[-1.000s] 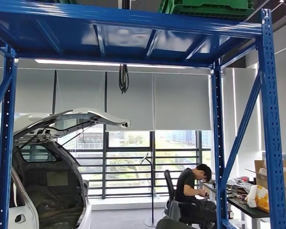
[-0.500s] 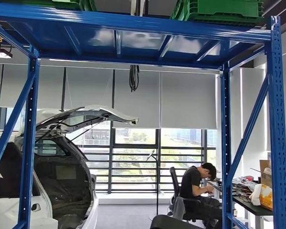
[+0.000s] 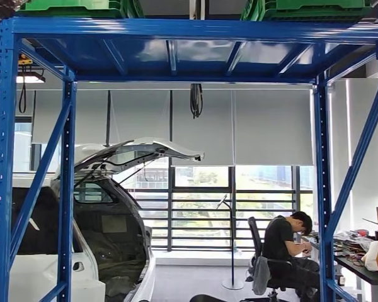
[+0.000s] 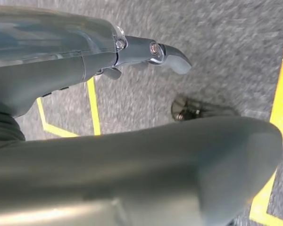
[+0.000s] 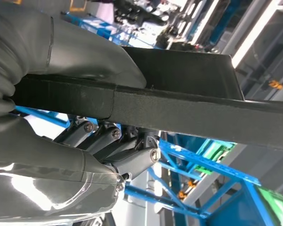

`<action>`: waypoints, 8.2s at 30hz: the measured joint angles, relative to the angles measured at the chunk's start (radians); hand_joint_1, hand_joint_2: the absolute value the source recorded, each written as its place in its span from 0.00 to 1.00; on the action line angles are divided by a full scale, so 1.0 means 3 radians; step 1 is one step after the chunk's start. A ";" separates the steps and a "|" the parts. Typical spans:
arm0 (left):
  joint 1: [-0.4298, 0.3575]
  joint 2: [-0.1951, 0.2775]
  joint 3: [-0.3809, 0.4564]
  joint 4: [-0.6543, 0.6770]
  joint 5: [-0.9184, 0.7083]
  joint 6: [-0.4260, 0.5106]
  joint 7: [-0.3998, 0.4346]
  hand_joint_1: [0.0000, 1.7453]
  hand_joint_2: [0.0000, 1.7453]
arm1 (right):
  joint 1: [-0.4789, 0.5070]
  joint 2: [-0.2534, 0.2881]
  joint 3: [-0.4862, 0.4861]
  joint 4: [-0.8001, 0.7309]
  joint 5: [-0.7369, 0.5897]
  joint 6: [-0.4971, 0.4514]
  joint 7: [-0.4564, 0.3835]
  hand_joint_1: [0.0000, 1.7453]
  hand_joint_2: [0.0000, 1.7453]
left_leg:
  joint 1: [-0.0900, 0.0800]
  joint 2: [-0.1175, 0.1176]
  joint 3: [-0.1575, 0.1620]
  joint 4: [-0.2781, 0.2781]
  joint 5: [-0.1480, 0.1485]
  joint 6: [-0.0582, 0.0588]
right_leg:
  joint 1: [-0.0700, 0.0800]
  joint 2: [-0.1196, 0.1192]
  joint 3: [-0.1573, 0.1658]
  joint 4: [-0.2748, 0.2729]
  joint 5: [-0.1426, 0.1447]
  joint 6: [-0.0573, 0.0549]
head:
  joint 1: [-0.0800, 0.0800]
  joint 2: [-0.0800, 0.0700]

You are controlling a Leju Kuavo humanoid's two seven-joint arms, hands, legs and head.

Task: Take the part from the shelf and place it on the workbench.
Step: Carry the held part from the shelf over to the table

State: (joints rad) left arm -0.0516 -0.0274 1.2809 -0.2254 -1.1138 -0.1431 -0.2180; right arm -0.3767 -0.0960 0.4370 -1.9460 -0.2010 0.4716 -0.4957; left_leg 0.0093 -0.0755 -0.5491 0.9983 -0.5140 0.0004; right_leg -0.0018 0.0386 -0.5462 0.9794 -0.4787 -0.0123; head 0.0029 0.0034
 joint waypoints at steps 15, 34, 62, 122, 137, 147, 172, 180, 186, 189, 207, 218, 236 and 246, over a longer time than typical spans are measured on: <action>-0.0003 -0.0019 0.0150 0.0001 0.0180 0.0040 0.0135 0.00 1.00 | -0.0062 -0.0082 0.0175 0.0009 0.0160 -0.0047 0.0072 1.00 1.00 | -0.0012 0.0378 -0.0050 -0.0020 0.0114 0.0042 | 0.0016 -0.0432 -0.0023 0.0076 -0.0098 0.0091 | 0.0000 0.0000; -0.0012 0.0052 0.0290 -0.0001 0.0290 0.0121 0.0056 0.00 1.00 | -0.0209 -0.0191 0.0464 0.0113 0.0300 -0.0187 0.0134 1.00 1.00 | 0.0008 0.0174 -0.0481 0.0653 -0.0166 -0.0063 | -0.0036 -0.0151 -0.0012 0.0024 -0.0040 -0.0006 | -0.0001 0.0000; -0.0081 0.0151 0.0265 -0.0001 0.0083 0.0098 0.0030 0.00 1.00 | 0.0081 -0.0312 0.0596 0.0535 0.0668 -0.0239 -0.0409 1.00 1.00 | -0.0014 -0.0049 -0.0264 0.0126 0.0142 -0.0019 | -0.0046 0.0007 0.0001 0.0015 -0.0040 0.0001 | -0.0004 0.0001; -0.0052 0.0179 0.0228 -0.0001 0.0037 0.0110 -0.0016 0.00 1.00 | 0.0112 -0.0108 0.0588 0.0417 0.0680 -0.0144 -0.0409 1.00 1.00 | 0.0003 -0.0167 -0.0253 0.0094 0.0227 0.0006 | -0.0026 0.0069 -0.0029 0.0086 -0.0039 0.0010 | -0.0004 0.0000; -0.0048 0.0146 0.0220 -0.0001 0.0043 0.0082 -0.0029 0.00 1.00 | 0.0155 -0.0119 0.0584 0.0396 0.0668 -0.0138 -0.0397 1.00 1.00 | 0.0013 0.0339 -0.0194 0.0072 0.0194 0.0013 | -0.0025 -0.0471 0.0051 0.0078 -0.0127 0.0130 | -0.0004 0.0000; -0.0052 0.0142 0.0220 -0.0001 0.0042 0.0084 -0.0024 0.00 1.00 | 0.0186 -0.0133 0.0577 0.0386 0.0661 -0.0140 -0.0395 1.00 1.00 | -0.0015 -0.0050 -0.0186 0.0075 0.0211 0.0086 | -0.0024 0.0034 -0.0154 0.0421 -0.0156 0.0067 | -0.0004 0.0000; -0.0042 0.0132 0.0220 -0.0001 0.0022 0.0059 -0.0029 0.00 1.00 | 0.0187 -0.0137 0.0559 0.0361 0.0549 -0.0068 -0.0379 1.00 1.00 | -0.0006 0.0190 -0.0202 0.0071 0.0210 0.0110 | -0.0038 -0.0163 -0.0268 0.0829 -0.0533 0.0156 | -0.0002 0.0000; -0.0050 0.0111 0.0220 -0.0001 0.0004 0.0046 -0.0020 0.00 1.00 | 0.0181 -0.0145 0.0551 0.0370 0.0522 -0.0049 -0.0366 1.00 1.00 | -0.0013 -0.0156 -0.0215 0.0081 0.0223 0.0093 | 0.0004 0.0212 -0.0049 0.0110 -0.0022 0.0035 | -0.0001 0.0000; -0.0043 0.0104 0.0220 -0.0001 0.0002 0.0039 -0.0017 0.00 1.00 | 0.0167 -0.0140 0.0546 0.0369 0.0503 -0.0042 -0.0356 1.00 1.00 | -0.0025 0.0083 -0.0438 0.0513 -0.0015 0.0006 | -0.0011 -0.0056 0.0024 -0.0004 -0.0002 -0.0001 | 0.0000 0.0000; -0.0052 0.0104 0.0220 -0.0001 0.0001 0.0041 -0.0014 0.00 1.00 | 0.0177 -0.0139 0.0546 0.0375 0.0498 -0.0037 -0.0349 1.00 1.00 | 0.0022 0.0206 -0.0650 0.0946 -0.0181 -0.0042 | -0.0009 -0.0221 0.0028 -0.0003 -0.0018 0.0009 | 0.0001 0.0000; -0.0045 0.0101 0.0221 -0.0001 -0.0023 0.0045 0.0015 0.00 1.00 | 0.0227 -0.0138 0.0505 0.0395 0.0465 -0.0014 -0.0357 1.00 1.00 | -0.0027 -0.0018 -0.0190 0.0121 0.0164 0.0127 | 0.0018 -0.0059 -0.0318 0.0688 -0.0223 0.0062 | -0.0001 0.0000; -0.0050 0.0093 0.0220 0.0000 -0.0027 0.0024 0.0010 0.00 1.00 | 0.0218 -0.0127 0.0500 0.0401 0.0465 -0.0003 -0.0355 1.00 1.00 | 0.0005 0.0183 -0.0549 0.0770 -0.0182 -0.0017 | 0.0019 -0.0182 0.0005 -0.0044 0.0027 -0.0008 | 0.0001 0.0000; -0.0051 0.0098 0.0222 0.0000 -0.0024 -0.0016 -0.0087 0.00 1.00 | 0.0237 -0.0133 0.0491 0.0418 0.0483 -0.0002 -0.0349 1.00 1.00 | -0.0018 0.0060 -0.0207 0.0131 0.0163 0.0111 | -0.0021 -0.0134 -0.0431 0.1011 -0.0455 0.0130 | -0.0002 0.0000; -0.0031 0.0074 0.0223 0.0001 -0.0022 -0.0041 -0.0160 0.00 1.00 | 0.0232 -0.0124 0.0466 0.0400 0.0465 -0.0046 -0.0346 1.00 1.00 | -0.0022 -0.0005 -0.0273 0.0221 0.0073 0.0038 | 0.0020 0.0002 0.0012 -0.0074 0.0046 -0.0030 | 0.0003 0.0000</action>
State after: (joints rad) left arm -0.0610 -0.0052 1.3478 -0.2251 -1.1204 -0.1554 -0.2661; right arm -0.3070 -0.1332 0.5769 -1.8261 -0.0616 0.4577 -0.5995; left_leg 0.0028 -0.0770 -0.6311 1.0647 -0.4922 0.0119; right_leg 0.0042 0.0391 -0.5425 0.9571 -0.4650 -0.0213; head 0.0039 0.0034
